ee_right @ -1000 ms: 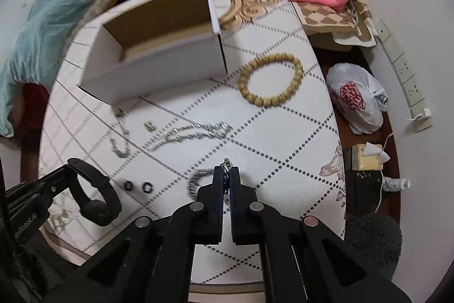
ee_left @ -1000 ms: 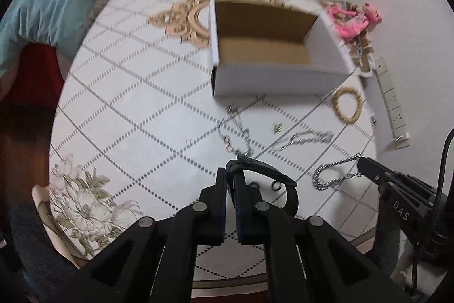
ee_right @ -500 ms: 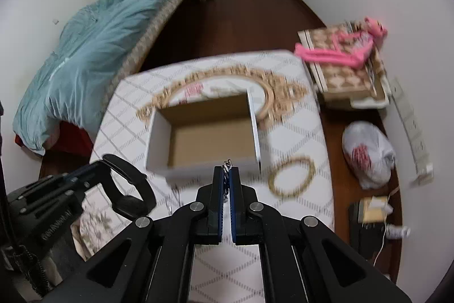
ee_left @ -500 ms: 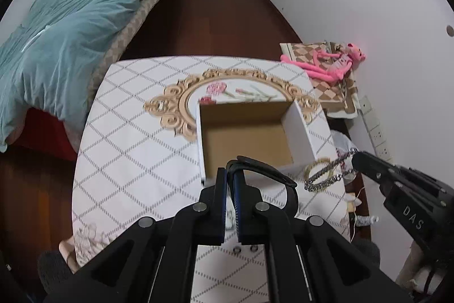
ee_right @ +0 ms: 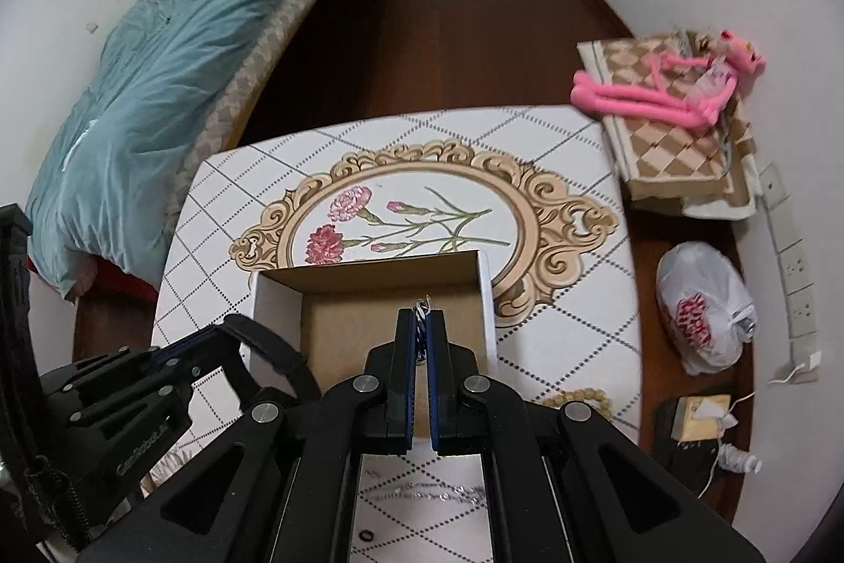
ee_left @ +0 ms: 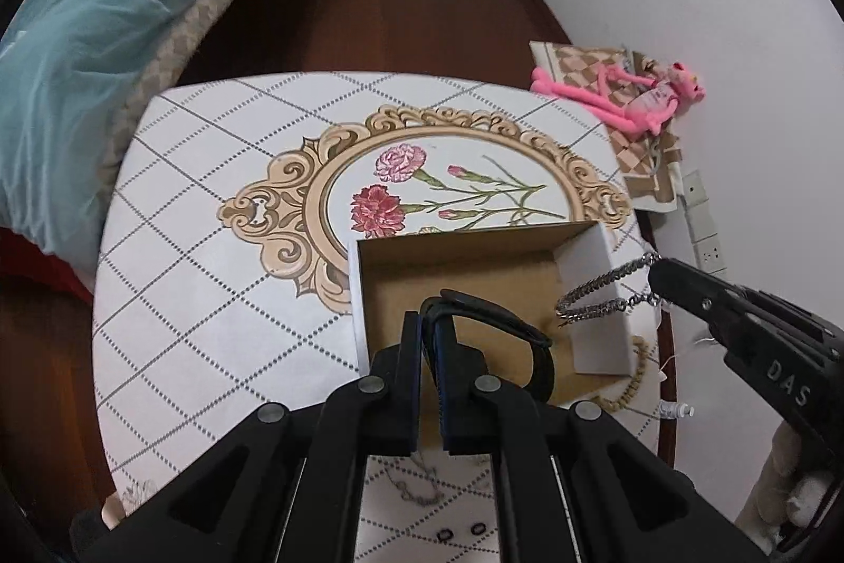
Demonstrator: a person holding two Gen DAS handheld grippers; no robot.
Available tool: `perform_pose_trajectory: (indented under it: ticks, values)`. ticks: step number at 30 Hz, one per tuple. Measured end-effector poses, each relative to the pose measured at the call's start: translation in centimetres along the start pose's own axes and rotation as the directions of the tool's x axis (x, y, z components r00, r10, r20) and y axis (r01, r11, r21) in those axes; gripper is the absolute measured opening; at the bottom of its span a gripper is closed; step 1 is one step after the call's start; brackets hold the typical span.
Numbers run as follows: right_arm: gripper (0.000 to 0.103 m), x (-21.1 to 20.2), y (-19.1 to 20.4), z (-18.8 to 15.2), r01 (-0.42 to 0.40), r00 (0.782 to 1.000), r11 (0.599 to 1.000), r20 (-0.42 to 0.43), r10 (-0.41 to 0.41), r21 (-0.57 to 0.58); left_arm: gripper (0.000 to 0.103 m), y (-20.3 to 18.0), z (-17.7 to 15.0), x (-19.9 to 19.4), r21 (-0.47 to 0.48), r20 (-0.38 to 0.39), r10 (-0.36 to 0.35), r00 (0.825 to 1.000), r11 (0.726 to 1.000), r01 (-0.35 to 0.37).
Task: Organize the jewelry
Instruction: 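Carry the watch band into the white box and open the left gripper while the right releases the bracelet there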
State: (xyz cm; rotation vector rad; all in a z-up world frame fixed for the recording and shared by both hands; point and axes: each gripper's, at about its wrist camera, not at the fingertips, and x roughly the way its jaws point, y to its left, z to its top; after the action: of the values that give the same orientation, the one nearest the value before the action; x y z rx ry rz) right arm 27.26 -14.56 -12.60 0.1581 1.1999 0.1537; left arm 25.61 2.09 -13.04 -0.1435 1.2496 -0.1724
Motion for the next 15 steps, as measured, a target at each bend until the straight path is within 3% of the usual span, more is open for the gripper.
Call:
perform_pose_trajectory:
  ticks: [5, 9, 12, 14, 15]
  values:
    - [0.004, 2.2, 0.0, 0.9, -0.005, 0.999, 1.000, -0.048, 0.006, 0.005, 0.003, 0.4, 1.5, 1.9, -0.003, -0.048, -0.015, 0.999, 1.000, 0.015]
    - [0.004, 3.3, 0.2, 1.6, -0.036, 0.996, 0.999, -0.084, 0.035, -0.007, 0.011, 0.5, 2.6, 2.4, -0.014, -0.081, 0.012, 0.997, 1.000, -0.014]
    - [0.005, 4.4, 0.1, 2.0, -0.058, 0.989, 0.998, -0.139, 0.058, 0.004, 0.011, 0.3, 3.0, 2.4, -0.007, -0.087, 0.035, 0.996, 0.999, -0.036]
    - [0.011, 4.7, 0.0, 2.0, -0.062, 0.985, 0.998, -0.159, 0.062, 0.003, 0.026, 0.4, 3.3, 2.2, -0.005, -0.082, 0.062, 0.995, 0.998, -0.063]
    - [0.027, 4.8, -0.1, 2.0, -0.058, 0.985, 0.998, -0.163, 0.058, 0.001, 0.051, 0.5, 3.3, 2.0, -0.009, -0.077, 0.069, 0.995, 0.998, -0.070]
